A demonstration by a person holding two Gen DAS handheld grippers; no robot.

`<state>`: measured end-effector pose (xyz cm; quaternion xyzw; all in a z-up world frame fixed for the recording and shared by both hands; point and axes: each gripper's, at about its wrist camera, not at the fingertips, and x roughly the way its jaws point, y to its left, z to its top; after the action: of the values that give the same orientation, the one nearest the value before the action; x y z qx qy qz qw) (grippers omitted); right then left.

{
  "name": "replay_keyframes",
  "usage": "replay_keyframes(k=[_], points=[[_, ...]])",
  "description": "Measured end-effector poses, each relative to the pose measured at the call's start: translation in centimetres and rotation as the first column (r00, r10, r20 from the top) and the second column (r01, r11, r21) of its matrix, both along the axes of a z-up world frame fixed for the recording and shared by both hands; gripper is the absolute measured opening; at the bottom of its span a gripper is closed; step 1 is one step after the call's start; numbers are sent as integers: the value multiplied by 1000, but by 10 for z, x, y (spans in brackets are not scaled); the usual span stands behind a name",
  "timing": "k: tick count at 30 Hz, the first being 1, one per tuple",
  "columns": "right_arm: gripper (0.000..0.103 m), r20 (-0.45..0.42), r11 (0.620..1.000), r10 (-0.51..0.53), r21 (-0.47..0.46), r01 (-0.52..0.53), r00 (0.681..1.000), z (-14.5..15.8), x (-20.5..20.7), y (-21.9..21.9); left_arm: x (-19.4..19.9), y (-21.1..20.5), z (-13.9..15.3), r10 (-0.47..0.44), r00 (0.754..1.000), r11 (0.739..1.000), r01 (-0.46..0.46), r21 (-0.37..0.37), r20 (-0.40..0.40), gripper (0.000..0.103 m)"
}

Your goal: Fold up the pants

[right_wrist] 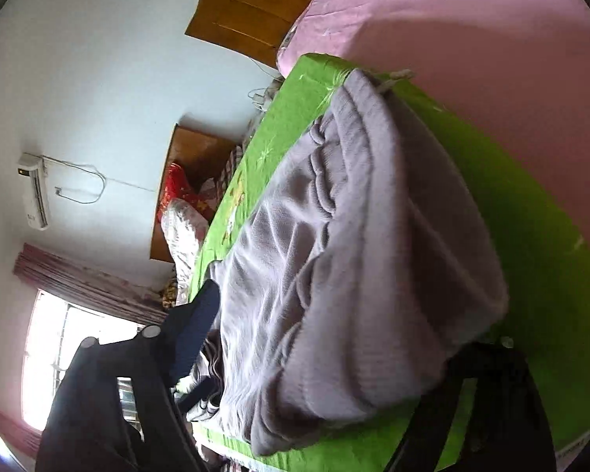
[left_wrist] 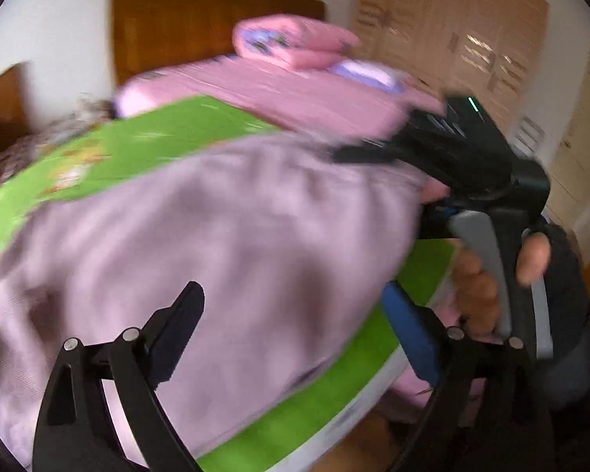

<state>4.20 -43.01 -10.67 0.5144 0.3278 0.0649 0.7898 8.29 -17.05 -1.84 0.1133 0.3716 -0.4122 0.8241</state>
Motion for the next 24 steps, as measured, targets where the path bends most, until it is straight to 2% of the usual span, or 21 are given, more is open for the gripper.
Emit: replay_keyframes(k=[2, 4, 5, 8, 10, 11, 13, 14, 16, 18, 20, 24], points=[[75, -2, 1000, -8, -5, 8, 1000, 0, -1, 0, 17, 63, 13, 121, 993, 992, -121, -43, 4, 97], [75, -24, 999, -34, -33, 34, 999, 0, 2, 4, 36, 120, 19, 278, 960, 959, -276, -61, 21, 101], [76, -36, 998, -41, -53, 39, 999, 2, 1, 6, 50, 154, 17, 375, 927, 926, -374, -57, 8, 101], [81, -73, 987, -33, -159, 21, 997, 8, 10, 21, 85, 223, -1, 545, 837, 837, -547, -23, -44, 101], [78, -71, 977, -38, -212, 23, 997, 8, 14, 28, 101, 251, -23, 590, 802, 806, -591, 17, -98, 101], [73, -64, 975, -53, -221, 37, 997, 7, 14, 29, 106, 257, -34, 585, 803, 810, -586, 23, -115, 101], [40, -54, 978, -77, -198, 64, 996, 2, 8, 26, 101, 251, -42, 566, 823, 824, -565, 42, -34, 101], [37, -21, 982, -99, -161, 94, 995, 0, 0, 21, 101, 241, -45, 569, 822, 817, -567, 106, 8, 101], [31, 33, 985, -135, -99, 138, 990, -3, -19, 13, 102, 228, -48, 582, 811, 793, -582, 180, 60, 102], [29, 37, 980, -175, -87, 178, 984, -8, -37, 10, 106, 231, -48, 588, 807, 790, -587, 175, 52, 102], [27, 16, 976, -192, -98, 193, 981, -16, -41, 10, 104, 233, -48, 584, 810, 794, -583, 170, 49, 102], [26, 19, 974, -195, -116, 196, 981, -15, -38, 10, 103, 232, -48, 583, 811, 795, -582, 169, 52, 102]])
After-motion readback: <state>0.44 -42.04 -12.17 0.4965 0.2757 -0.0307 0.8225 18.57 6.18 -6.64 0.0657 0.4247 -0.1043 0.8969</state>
